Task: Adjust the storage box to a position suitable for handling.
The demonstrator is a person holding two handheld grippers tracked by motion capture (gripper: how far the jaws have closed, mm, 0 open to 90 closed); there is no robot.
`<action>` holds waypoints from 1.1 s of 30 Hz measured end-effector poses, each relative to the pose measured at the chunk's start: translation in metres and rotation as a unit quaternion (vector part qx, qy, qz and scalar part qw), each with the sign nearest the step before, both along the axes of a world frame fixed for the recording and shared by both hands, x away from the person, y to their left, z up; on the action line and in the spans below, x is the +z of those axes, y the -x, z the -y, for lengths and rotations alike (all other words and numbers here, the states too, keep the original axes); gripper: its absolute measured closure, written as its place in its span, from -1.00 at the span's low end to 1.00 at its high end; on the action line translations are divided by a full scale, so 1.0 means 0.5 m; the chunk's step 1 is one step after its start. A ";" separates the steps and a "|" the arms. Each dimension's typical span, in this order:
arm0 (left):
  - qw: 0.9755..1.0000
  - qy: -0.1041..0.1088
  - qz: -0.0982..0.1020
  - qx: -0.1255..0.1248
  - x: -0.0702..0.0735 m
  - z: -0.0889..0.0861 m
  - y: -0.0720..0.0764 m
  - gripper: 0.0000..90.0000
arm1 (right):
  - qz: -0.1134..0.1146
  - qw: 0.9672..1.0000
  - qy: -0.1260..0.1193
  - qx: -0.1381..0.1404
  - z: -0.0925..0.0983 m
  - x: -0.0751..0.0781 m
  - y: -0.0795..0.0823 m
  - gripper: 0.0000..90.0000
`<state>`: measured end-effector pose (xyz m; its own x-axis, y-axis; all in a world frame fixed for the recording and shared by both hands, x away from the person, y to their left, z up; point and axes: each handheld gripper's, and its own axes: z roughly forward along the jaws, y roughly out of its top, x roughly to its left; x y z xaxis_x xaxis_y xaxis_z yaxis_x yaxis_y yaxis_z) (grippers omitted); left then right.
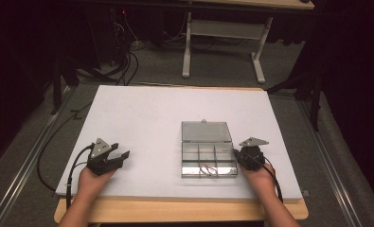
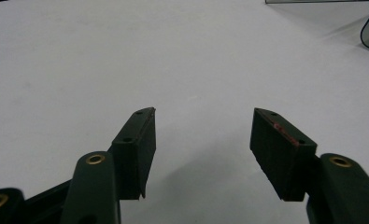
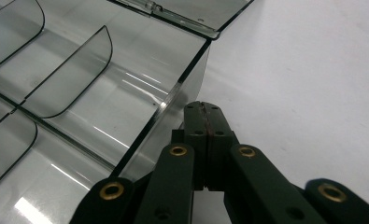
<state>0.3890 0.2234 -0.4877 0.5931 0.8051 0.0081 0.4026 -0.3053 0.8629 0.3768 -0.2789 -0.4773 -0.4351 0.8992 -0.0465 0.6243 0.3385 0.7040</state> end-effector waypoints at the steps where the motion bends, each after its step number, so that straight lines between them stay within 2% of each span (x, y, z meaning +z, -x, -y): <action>1: 1.000 0.000 0.000 0.000 0.000 0.000 0.000 -0.08 | 0.001 1.000 0.000 0.002 -0.003 0.000 0.000 1.00; 4: 1.000 0.002 -0.009 -0.001 0.000 -0.001 -0.004 -0.05 | 0.001 1.000 0.000 0.012 -0.005 0.000 -0.001 1.00; 5: 1.000 0.004 -0.012 0.003 0.000 -0.002 -0.006 -0.03 | -0.002 1.000 -0.008 0.012 -0.001 -0.001 -0.003 1.00; 9: 1.000 0.002 -0.018 0.012 0.004 0.005 -0.012 0.21 | -0.004 1.000 -0.005 0.004 0.013 0.002 -0.014 1.00; 11: 0.999 0.034 -0.023 0.010 0.011 0.019 -0.019 0.30 | -0.006 1.000 -0.006 0.002 0.018 0.003 -0.020 1.00; 13: 0.999 0.036 -0.016 0.001 0.018 0.049 -0.025 0.40 | -0.006 1.000 -0.009 0.001 0.022 0.005 -0.027 1.00; 16: 0.998 0.053 -0.028 -0.020 0.022 0.109 -0.042 0.61 | 0.000 1.000 -0.009 0.003 0.023 0.010 -0.037 1.00; 19: 0.998 0.053 -0.037 -0.027 0.019 0.173 -0.062 0.77 | 0.006 1.000 -0.006 0.005 0.022 0.011 -0.049 1.00; 24: 0.997 0.025 -0.052 -0.048 0.011 0.264 -0.093 0.90 | 0.015 1.000 -0.006 0.003 0.020 0.012 -0.072 1.00; 27: 0.997 0.018 -0.056 -0.048 0.008 0.297 -0.105 0.97 | 0.013 1.000 -0.002 0.006 0.019 0.011 -0.086 1.00; 30: 0.997 0.003 -0.064 -0.048 0.005 0.317 -0.114 1.00 | 0.015 1.000 -0.005 0.006 0.021 0.014 -0.097 1.00; 33: 0.997 0.010 -0.064 -0.050 0.008 0.329 -0.119 1.00 | 0.018 1.000 -0.004 0.011 0.022 0.017 -0.104 1.00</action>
